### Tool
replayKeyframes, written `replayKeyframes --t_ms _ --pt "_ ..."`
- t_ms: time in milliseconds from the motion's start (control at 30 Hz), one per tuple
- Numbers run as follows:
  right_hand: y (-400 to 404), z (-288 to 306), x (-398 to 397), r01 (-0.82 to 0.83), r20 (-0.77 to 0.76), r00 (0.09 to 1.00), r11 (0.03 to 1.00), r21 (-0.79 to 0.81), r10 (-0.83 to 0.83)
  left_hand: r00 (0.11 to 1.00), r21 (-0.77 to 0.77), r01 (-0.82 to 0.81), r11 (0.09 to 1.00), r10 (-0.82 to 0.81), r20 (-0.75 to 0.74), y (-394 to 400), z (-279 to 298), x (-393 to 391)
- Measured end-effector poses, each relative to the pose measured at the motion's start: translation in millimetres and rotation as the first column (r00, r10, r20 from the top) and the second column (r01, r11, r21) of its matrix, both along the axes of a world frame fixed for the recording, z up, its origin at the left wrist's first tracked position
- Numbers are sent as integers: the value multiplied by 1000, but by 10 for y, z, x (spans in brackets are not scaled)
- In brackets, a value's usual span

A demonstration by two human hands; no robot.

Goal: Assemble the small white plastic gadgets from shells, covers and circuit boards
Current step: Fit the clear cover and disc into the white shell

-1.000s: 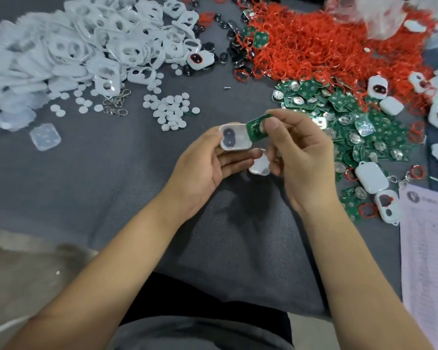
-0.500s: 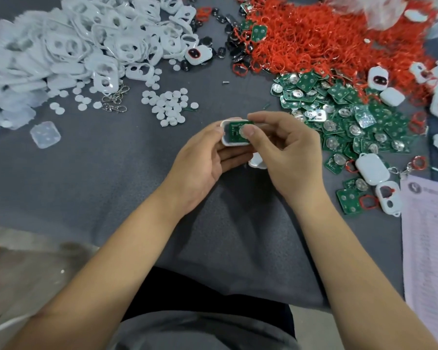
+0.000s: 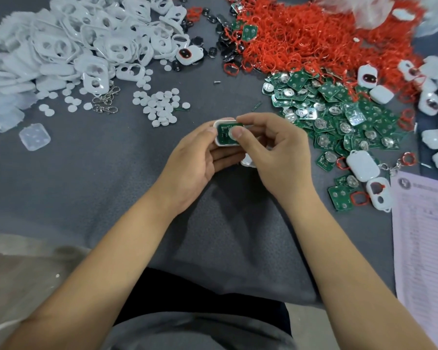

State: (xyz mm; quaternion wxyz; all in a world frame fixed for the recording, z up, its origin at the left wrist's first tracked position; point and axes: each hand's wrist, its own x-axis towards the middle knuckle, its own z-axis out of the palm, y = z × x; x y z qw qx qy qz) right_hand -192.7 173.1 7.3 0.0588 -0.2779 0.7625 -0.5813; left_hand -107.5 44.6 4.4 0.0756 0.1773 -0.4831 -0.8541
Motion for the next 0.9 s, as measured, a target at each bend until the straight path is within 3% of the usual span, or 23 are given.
replayKeyframes --t_ms 367,633,900 --pt "-12 20 61 -48 -128 990 996 73 57 997 91 -20 996 26 -67 -36 -56 -2" --pt "-21 -4 57 7 -326 945 994 107 28 999 90 -35 995 38 -36 -38 -50 -10" --pt "-4 -10 54 26 -348 937 991 134 22 999 87 -40 995 42 -20 -39 -40 -12"
